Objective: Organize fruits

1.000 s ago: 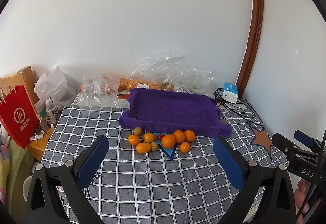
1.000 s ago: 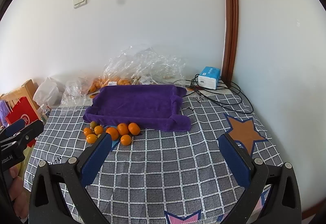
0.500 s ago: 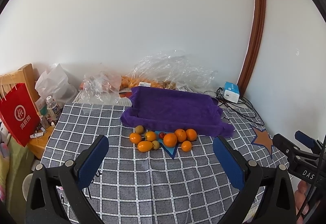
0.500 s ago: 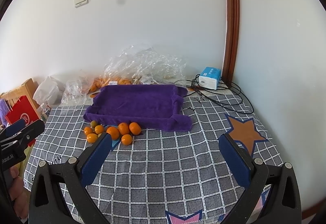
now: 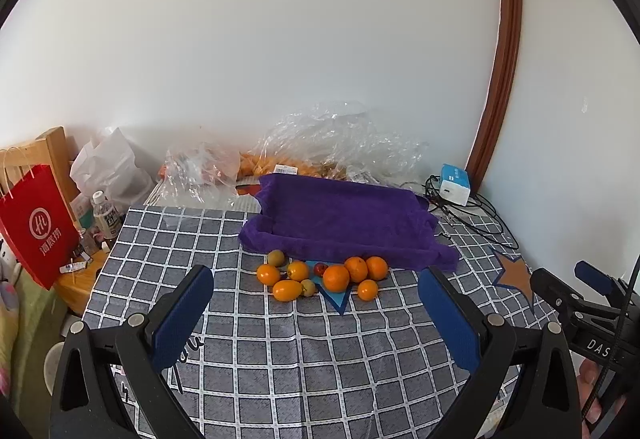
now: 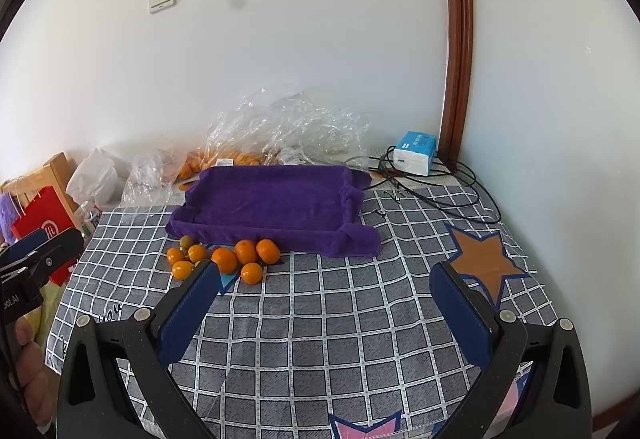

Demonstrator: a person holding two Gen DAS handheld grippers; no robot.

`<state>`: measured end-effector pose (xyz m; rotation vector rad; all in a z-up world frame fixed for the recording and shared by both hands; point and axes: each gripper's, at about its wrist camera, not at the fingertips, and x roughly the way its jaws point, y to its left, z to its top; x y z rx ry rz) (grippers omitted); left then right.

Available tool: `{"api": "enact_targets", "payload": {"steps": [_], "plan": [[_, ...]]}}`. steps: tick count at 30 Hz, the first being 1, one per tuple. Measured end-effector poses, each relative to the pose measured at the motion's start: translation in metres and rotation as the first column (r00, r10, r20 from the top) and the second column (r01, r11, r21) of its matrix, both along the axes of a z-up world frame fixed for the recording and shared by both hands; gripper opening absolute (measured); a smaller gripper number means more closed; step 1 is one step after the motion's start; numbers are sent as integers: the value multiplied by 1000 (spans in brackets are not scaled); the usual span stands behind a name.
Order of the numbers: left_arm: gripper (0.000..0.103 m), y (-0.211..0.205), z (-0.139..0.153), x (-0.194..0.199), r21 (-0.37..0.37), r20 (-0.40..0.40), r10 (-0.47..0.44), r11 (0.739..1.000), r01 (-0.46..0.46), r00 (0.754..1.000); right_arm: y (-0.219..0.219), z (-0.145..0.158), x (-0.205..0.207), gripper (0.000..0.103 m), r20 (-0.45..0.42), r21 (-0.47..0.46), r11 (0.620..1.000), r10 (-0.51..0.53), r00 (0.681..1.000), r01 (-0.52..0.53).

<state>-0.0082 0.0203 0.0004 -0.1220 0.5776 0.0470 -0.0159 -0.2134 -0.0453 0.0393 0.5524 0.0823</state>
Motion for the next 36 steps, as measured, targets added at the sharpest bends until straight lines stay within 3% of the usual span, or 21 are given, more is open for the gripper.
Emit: {"api": "enact_targets", "payload": {"steps": [14,26,31,33,36], "plan": [[103,3,-10,11,-17,6,5,1000,-5,1000,3,-6,9,103,5,-1,1000,-8,1000,8],[103,32,-58,38,8,-50,82,997,-82,995,16,-51,50,102,-31,-34,999,-7,999,6],[101,55,-93,54,-24,-122,103,994,-106,987,31,-84,81,87,-125,-17,998,57,990,-59],[100,63,-105,61,-19,-140,111,993,-115,984,40,-97,94,76,-167,-12,996,84,982,-87],[100,70,-121,70,-3,-176,98,995,-100,980,52,-115,111,70,-203,6,992,121,972,-123]]}}
